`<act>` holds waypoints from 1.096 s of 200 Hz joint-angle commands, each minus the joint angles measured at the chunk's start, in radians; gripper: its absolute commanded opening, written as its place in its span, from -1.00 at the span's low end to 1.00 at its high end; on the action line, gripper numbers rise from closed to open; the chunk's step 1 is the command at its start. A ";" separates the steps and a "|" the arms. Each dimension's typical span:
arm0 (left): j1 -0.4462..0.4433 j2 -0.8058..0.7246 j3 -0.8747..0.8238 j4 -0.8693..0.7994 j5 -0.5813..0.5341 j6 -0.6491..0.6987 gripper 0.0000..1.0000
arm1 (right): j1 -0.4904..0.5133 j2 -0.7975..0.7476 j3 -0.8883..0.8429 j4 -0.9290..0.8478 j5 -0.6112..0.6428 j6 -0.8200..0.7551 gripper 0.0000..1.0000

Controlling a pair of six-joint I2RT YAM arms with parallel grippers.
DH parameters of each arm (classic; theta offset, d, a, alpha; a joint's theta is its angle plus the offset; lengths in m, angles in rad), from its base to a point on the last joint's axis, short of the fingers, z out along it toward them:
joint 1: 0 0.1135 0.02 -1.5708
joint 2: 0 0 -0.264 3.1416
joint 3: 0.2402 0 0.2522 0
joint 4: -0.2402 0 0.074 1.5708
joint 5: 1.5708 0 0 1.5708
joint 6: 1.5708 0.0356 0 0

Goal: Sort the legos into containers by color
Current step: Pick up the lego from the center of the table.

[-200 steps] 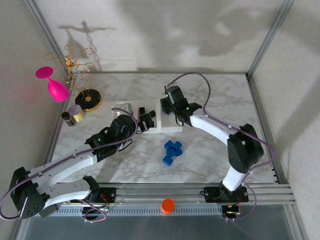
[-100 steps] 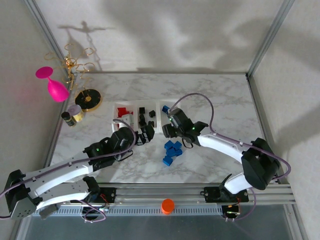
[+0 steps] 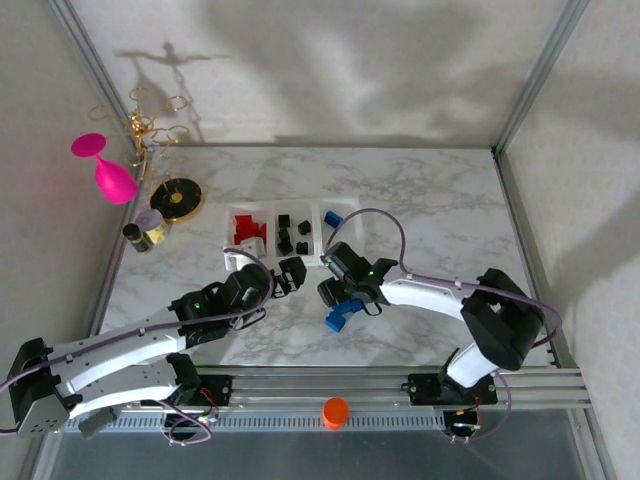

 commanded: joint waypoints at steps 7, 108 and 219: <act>-0.008 -0.013 -0.014 -0.037 -0.048 -0.040 0.99 | 0.012 0.046 0.061 -0.024 0.041 -0.053 0.49; -0.009 0.001 0.007 -0.050 -0.068 -0.035 0.99 | 0.040 0.149 0.113 -0.051 0.040 -0.087 0.31; -0.009 0.016 0.044 -0.046 -0.052 -0.017 0.99 | 0.045 0.051 0.121 -0.046 0.068 -0.051 -0.15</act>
